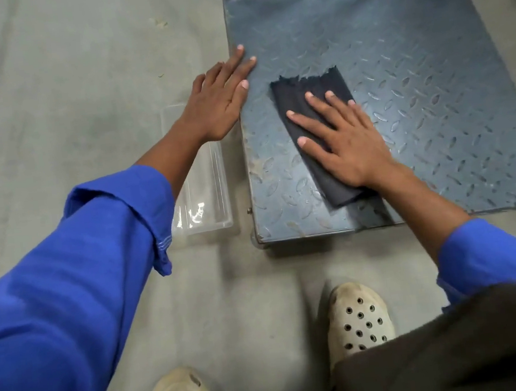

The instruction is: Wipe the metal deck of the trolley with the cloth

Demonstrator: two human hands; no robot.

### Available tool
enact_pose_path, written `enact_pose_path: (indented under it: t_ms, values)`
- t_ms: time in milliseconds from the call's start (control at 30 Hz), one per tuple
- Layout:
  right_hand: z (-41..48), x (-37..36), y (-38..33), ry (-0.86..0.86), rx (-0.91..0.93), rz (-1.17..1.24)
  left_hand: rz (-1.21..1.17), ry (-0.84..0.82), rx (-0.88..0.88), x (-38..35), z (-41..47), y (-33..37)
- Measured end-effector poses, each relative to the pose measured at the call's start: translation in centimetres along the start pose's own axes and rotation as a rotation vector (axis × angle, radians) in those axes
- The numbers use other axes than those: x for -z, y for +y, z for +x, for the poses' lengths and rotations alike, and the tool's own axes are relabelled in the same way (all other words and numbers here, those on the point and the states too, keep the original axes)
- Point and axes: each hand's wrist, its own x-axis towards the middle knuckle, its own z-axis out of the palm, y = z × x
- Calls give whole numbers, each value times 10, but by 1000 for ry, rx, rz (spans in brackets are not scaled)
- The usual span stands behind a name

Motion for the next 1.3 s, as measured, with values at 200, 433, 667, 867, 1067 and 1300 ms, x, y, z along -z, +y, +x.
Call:
enact_pose_path:
  t_ms: [200,433,667,867,1067,1300]
  values:
    - [-52,-20,-86,-22,343,-81,-11,4,52,0,-7,9]
    - [-59,-10,-36,5,52,-29,-64,5,72,-12,-34,23]
    - [-63,-16,-75,17,126,-72,-73,-4,71,-13,-41,25]
    - [-89,-9,-34,-50,97,-36,-78,-34,107,-8,-42,29]
    - [-63,-27,-92,83,-120,-61,-78,-26,125,-11,-42,31]
    - [-82,-30,-94,91,-89,-35,-102,-5,212,-14,-50,44]
